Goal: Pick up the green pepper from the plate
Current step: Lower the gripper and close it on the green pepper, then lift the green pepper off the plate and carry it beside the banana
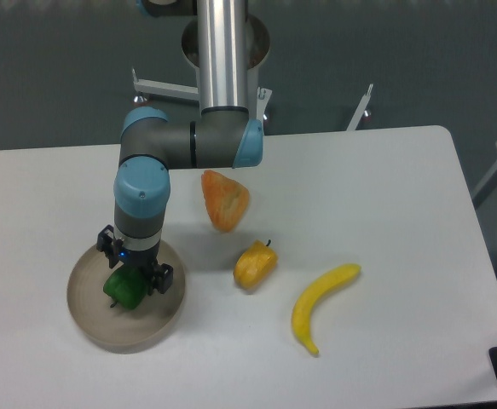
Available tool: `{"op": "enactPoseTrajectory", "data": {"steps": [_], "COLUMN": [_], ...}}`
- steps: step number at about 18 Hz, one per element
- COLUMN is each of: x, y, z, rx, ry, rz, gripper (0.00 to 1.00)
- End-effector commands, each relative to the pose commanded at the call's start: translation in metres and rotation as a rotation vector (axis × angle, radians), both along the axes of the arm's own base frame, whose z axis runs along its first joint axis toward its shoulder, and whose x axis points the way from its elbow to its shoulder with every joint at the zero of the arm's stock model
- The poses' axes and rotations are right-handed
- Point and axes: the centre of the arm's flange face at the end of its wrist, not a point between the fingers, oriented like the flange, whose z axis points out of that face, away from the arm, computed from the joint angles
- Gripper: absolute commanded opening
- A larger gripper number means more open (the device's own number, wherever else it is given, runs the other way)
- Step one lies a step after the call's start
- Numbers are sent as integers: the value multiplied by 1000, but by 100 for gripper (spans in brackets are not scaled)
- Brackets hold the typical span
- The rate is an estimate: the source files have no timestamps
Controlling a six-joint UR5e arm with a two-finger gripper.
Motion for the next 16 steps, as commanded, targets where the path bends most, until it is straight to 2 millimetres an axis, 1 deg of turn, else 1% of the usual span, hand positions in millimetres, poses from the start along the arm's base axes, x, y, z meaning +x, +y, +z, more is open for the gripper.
{"op": "enactPoseTrajectory", "data": {"steps": [1,2,3,4,7,9,10,11,12,13,14,16], "x": [0,-1,0,0,-2,-5,-6,-13,-25,-41,-60,-95], "y": [0,0,0,0,3,9,12,14,12,7,2,-9], "z": [1,2,4,7,16,33,45,56,66,75,78,92], "rx": [1,3,7,11,27,55,74,89,98,101,98,95], "ry": [0,1,1,4,10,18,25,53,91,131,166,197], "rz": [0,0,-2,-3,-4,-3,-3,1,-4,-17,-36,-69], "gripper": [59,48,43,40,37,37,37,37,37,37,37,37]}}
